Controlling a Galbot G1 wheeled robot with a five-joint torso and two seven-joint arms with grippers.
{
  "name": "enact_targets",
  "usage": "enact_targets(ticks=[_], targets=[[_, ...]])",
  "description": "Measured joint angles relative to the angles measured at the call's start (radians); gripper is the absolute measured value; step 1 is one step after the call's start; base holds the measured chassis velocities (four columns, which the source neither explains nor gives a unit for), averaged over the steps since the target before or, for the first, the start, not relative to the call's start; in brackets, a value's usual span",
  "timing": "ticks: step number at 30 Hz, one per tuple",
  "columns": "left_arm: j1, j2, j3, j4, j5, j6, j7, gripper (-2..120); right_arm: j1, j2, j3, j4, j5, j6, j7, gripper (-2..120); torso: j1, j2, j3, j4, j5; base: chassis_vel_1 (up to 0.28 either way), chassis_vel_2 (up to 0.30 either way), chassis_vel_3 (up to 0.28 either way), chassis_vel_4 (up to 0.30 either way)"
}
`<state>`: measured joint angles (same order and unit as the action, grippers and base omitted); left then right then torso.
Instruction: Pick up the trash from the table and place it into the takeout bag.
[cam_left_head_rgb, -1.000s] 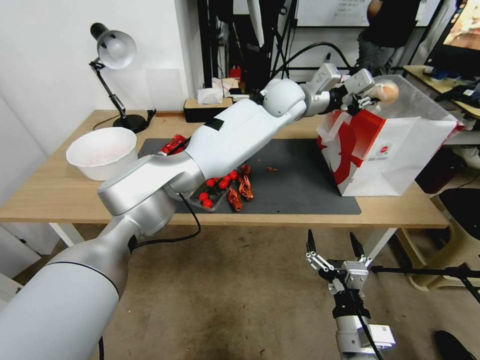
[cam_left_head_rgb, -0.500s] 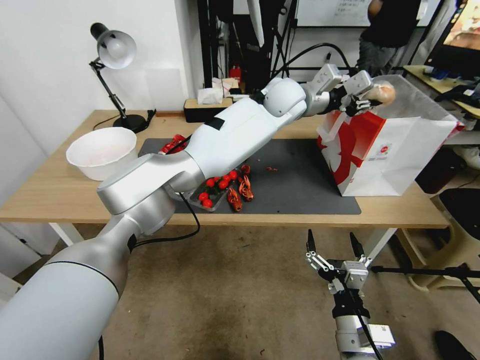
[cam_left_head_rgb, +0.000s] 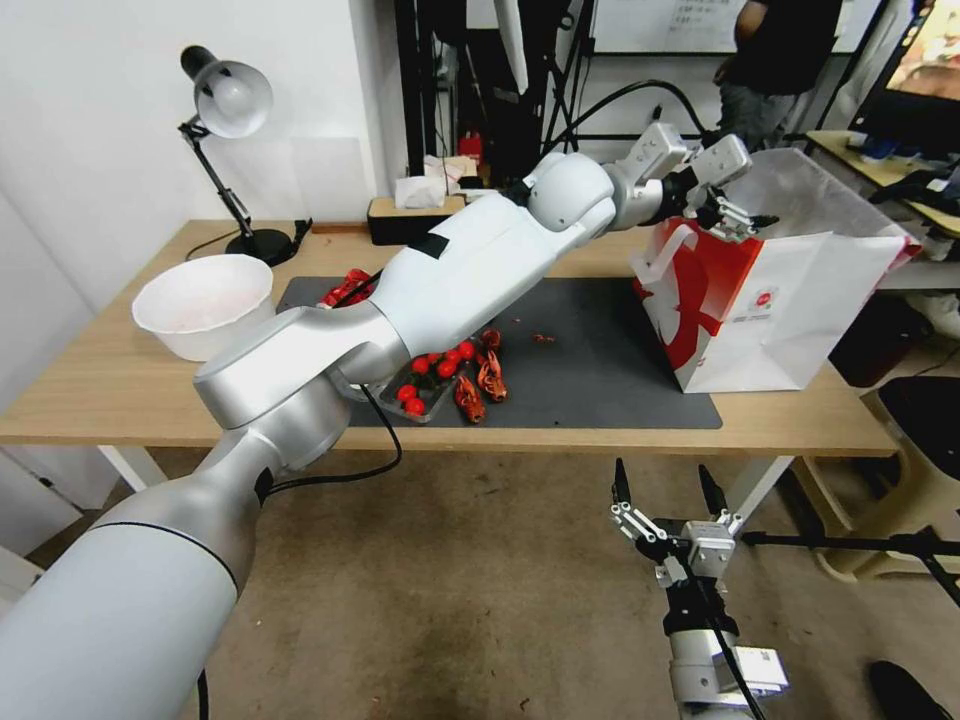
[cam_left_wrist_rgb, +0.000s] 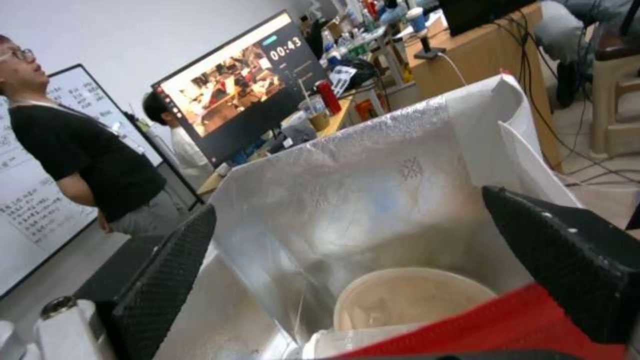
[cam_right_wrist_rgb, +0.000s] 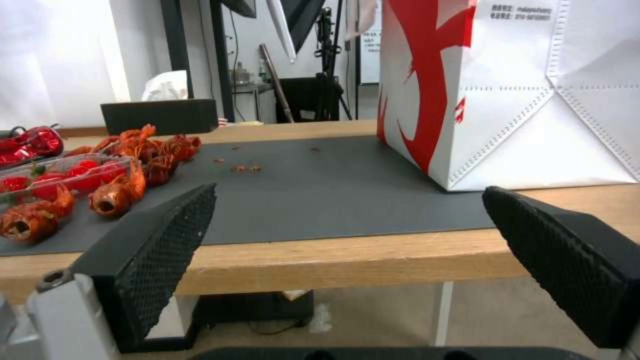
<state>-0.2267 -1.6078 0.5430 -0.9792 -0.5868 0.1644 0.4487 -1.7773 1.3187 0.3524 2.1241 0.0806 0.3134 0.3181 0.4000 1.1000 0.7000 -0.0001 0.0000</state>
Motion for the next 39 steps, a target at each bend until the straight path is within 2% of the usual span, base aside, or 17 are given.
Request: enact_targets(ticks=[5, 7, 8, 9, 11, 12, 14, 15, 16, 18, 19, 23, 25, 27, 29, 30, 39], targets=[[0.021, 0.003, -0.037, -0.015, -0.013, 0.015, -0.027, 100, 0.001, 0.001, -0.002, -0.002, 0.0, 0.0, 0.0, 100, 0.0, 0.0, 0.0, 0.0, 0.0, 0.0, 0.0, 0.0, 0.0], [0.038, 0.01, -0.064, -0.033, -0.016, 0.03, -0.065, 100, 0.002, 0.002, -0.002, -0.004, 0.0, 0.0, 0.0, 100, 0.0, 0.0, 0.0, -0.0001, 0.0, 0.0, 0.0, 0.0, 0.0], [0.057, 0.019, -0.087, -0.059, -0.024, 0.063, -0.125, 100, 0.004, 0.002, -0.002, -0.007, 0.0, -0.001, 0.0, 100, 0.0, 0.0, 0.0, 0.0001, -0.0001, 0.0, 0.0, 0.0, 0.0], [0.057, 0.019, -0.087, -0.059, -0.024, 0.063, -0.125, 100, 0.004, 0.002, -0.002, -0.007, 0.0, -0.001, 0.0, 100, 0.0, 0.0, 0.0, 0.0001, -0.0001, 0.0, 0.0, 0.0, 0.0], [0.088, 0.036, -0.116, -0.111, -0.057, 0.149, -0.318, 100, 0.006, 0.002, -0.003, -0.011, 0.0, -0.001, 0.001, 100, 0.0, 0.0, 0.0, 0.0, -0.0001, 0.0, 0.0, 0.0, 0.0], [0.088, 0.036, -0.116, -0.111, -0.057, 0.149, -0.318, 100, 0.006, 0.002, -0.003, -0.011, 0.0, -0.001, 0.001, 100, 0.0, 0.0, 0.0, 0.0, -0.0001, 0.0, 0.0, 0.0, 0.0], [0.117, 0.058, -0.143, -0.162, -0.116, 0.227, -0.498, 100, 0.008, 0.003, -0.003, -0.015, 0.0, -0.001, 0.001, 100, 0.0, 0.0, 0.0, 0.0001, -0.0001, 0.0, 0.0, 0.0, 0.0], [0.131, 0.071, -0.152, -0.181, -0.129, 0.247, -0.553, 100, 0.008, 0.003, -0.003, -0.016, 0.0, -0.002, 0.002, 100, 0.0, 0.0, 0.0, 0.0001, -0.0002, 0.0, 0.0, 0.0, 0.0], [0.131, 0.071, -0.152, -0.181, -0.129, 0.247, -0.553, 100, 0.008, 0.003, -0.003, -0.016, 0.0, -0.002, 0.002, 100, 0.0, 0.0, 0.0, 0.0001, -0.0002, 0.0, 0.0, 0.0, 0.0], [0.168, 0.111, -0.171, -0.232, -0.137, 0.267, -0.662, 100, 0.01, 0.003, -0.004, -0.019, 0.0, -0.003, 0.002, 100, 0.0, 0.0, 0.0, 0.0002, -0.0003, 0.0, 0.0, 0.0, 0.0], [0.168, 0.111, -0.171, -0.232, -0.137, 0.267, -0.662, 100, 0.01, 0.003, -0.004, -0.019, 0.0, -0.003, 0.002, 100, 0.0, 0.0, 0.0, 0.0002, -0.0003, 0.0, 0.0, 0.0, 0.0], [0.237, 0.163, -0.211, -0.305, -0.113, 0.274, -0.825, 100, 0.015, 0.003, -0.009, -0.025, 0.0, -0.004, 0.002, 100, 0.0, 0.0, 0.0, 0.0001, -0.0002, 0.0, 0.0, 0.0, 0.0], [0.243, 0.167, -0.213, -0.309, -0.109, 0.274, -0.838, 100, 0.016, 0.003, -0.01, -0.026, 0.0, -0.005, 0.002, 100, 0.0, 0.0, 0.0, 0.0003, -0.0003, 0.0, 0.0, 0.0, 0.0], [0.284, 0.184, -0.233, -0.342, -0.093, 0.267, -0.908, 100, 0.018, 0.004, -0.015, -0.028, 0.0, -0.006, 0.002, 100, 0.0, 0.0, 0.0, 0.0002, -0.0003, 0.0, 0.0, 0.0, 0.0], [0.288, 0.185, -0.236, -0.345, -0.092, 0.266, -0.913, 100, 0.018, 0.004, -0.015, -0.028, 0.0, -0.006, 0.002, 100, 0.0, 0.0, 0.0, 0.0001, -0.0002, 0.0, 0.0, 0.0, 0.0], [0.333, 0.198, -0.259, -0.384, -0.069, 0.26, -0.952, 100, 0.02, 0.005, -0.017, -0.028, -0.001, -0.007, 0.002, 100, 0.0, 0.0, 0.0, -0.0001, -0.0001, 0.0, 0.0, 0.0, 0.0], [0.449, 0.248, -0.313, -0.465, -0.017, 0.244, -0.996, 100, 0.014, 0.006, -0.018, -0.029, -0.002, -0.007, 0.002, 100, 0.0, 0.0, 0.0, 0.0002, -0.0003, 0.0, 0.0, 0.0, 0.0]])
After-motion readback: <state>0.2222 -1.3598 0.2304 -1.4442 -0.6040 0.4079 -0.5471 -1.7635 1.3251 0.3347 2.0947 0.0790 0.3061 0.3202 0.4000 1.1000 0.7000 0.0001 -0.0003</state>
